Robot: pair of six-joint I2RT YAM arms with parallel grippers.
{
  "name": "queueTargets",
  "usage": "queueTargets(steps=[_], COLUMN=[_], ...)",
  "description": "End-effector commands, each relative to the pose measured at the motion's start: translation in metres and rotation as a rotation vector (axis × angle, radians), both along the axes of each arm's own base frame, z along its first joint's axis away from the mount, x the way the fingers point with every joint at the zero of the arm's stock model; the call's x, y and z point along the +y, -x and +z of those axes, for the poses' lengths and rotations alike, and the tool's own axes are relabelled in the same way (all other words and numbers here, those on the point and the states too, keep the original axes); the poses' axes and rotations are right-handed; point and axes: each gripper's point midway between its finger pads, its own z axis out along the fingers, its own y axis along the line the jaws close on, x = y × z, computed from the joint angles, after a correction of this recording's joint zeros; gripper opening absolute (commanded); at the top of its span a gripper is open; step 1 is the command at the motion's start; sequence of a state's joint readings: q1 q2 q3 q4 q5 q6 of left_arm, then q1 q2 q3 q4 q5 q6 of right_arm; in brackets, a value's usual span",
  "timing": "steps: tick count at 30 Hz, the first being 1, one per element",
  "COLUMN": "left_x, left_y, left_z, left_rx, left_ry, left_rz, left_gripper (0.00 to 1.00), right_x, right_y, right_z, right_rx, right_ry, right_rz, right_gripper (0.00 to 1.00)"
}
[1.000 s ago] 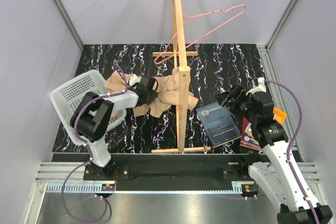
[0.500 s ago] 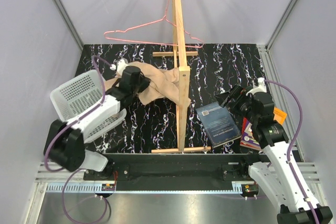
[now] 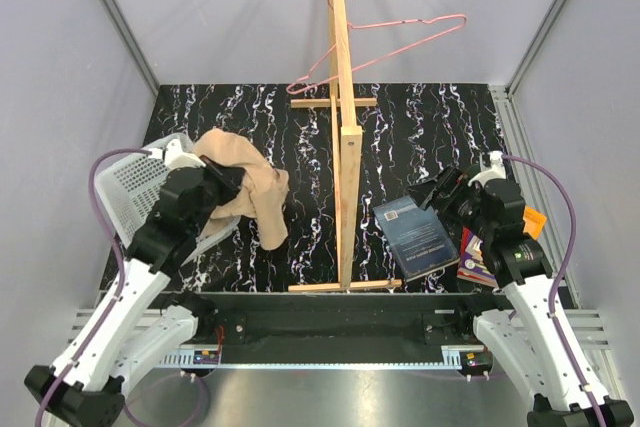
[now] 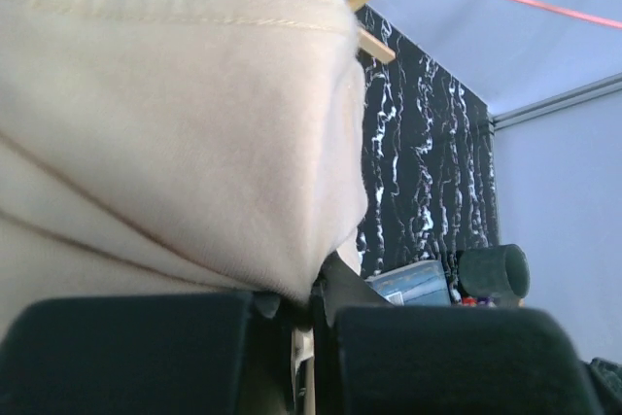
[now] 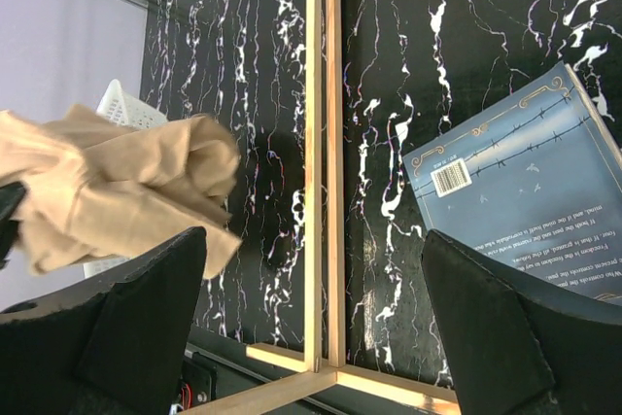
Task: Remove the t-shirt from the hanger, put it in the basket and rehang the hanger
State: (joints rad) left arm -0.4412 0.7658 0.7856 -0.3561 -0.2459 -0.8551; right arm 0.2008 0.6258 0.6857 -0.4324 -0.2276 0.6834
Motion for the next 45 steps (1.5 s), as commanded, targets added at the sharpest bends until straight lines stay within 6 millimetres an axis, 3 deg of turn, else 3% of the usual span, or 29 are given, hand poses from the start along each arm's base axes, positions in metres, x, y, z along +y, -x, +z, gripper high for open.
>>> queueTargets(steps=[1, 2, 4, 6, 12, 16, 19, 22, 25, 27, 30, 31, 32, 34, 39, 41, 45], left_x=[0.010, 0.014, 0.011, 0.028, 0.130, 0.154, 0.148, 0.127, 0.097, 0.080, 0.075, 0.085, 0.082, 0.102, 0.130, 0.140, 0.162], left_y=[0.011, 0.016, 0.016, 0.024, 0.041, 0.044, 0.032, 0.009, -0.015, -0.031, -0.042, -0.046, -0.048, -0.055, -0.065, -0.066, -0.065], left_z=[0.066, 0.082, 0.088, 0.104, 0.139, 0.145, 0.129, 0.091, 0.034, 0.010, -0.020, -0.030, -0.031, -0.024, 0.002, -0.005, -0.036], left_rx=[-0.161, -0.172, -0.145, -0.126, -0.074, -0.043, -0.015, 0.018, 0.080, 0.097, 0.154, 0.187, 0.182, 0.164, 0.094, 0.123, 0.186], left_ry=[-0.105, -0.154, -0.209, -0.310, -0.607, -0.707, -0.729, -0.719, -0.653, -0.606, -0.517, -0.484, -0.440, -0.362, -0.225, -0.190, -0.039], left_rz=[-0.089, -0.112, -0.179, -0.165, 0.261, 0.364, 0.334, 0.228, 0.086, 0.016, -0.043, -0.020, -0.049, 0.027, 0.155, 0.215, 0.328], left_gripper=[0.00, 0.00, 0.00, 0.00, 0.00, 0.00, 0.00, 0.00, 0.00, 0.00, 0.00, 0.00, 0.00, 0.00, 0.00, 0.00, 0.00], right_x=[0.004, 0.005, 0.008, 0.012, 0.017, 0.018, 0.018, 0.016, 0.015, 0.017, 0.018, 0.019, 0.018, 0.019, 0.019, 0.019, 0.019], right_y=[0.002, 0.003, 0.004, 0.005, 0.008, 0.011, 0.013, 0.014, 0.013, 0.015, 0.015, 0.016, 0.016, 0.017, 0.015, 0.014, 0.014], right_z=[0.002, 0.001, -0.001, -0.003, -0.003, -0.008, -0.017, -0.022, -0.019, -0.016, -0.014, -0.015, -0.015, -0.015, -0.020, -0.021, -0.021], right_rx=[-0.005, -0.001, 0.007, 0.019, 0.035, 0.044, 0.059, 0.058, 0.045, 0.043, 0.042, 0.042, 0.043, 0.045, 0.067, 0.073, 0.071], right_ry=[-0.010, -0.013, -0.016, -0.019, -0.042, -0.043, -0.042, -0.024, -0.010, -0.021, -0.025, -0.024, -0.022, -0.027, -0.030, -0.028, -0.027], right_rz=[0.026, 0.036, 0.051, 0.077, 0.101, 0.115, 0.117, 0.118, 0.119, 0.127, 0.132, 0.141, 0.140, 0.141, 0.132, 0.132, 0.131], right_gripper=[1.00, 1.00, 1.00, 0.99, 1.00, 1.00, 1.00, 1.00, 1.00, 1.00, 1.00, 1.00, 1.00, 1.00, 1.00, 1.00, 1.00])
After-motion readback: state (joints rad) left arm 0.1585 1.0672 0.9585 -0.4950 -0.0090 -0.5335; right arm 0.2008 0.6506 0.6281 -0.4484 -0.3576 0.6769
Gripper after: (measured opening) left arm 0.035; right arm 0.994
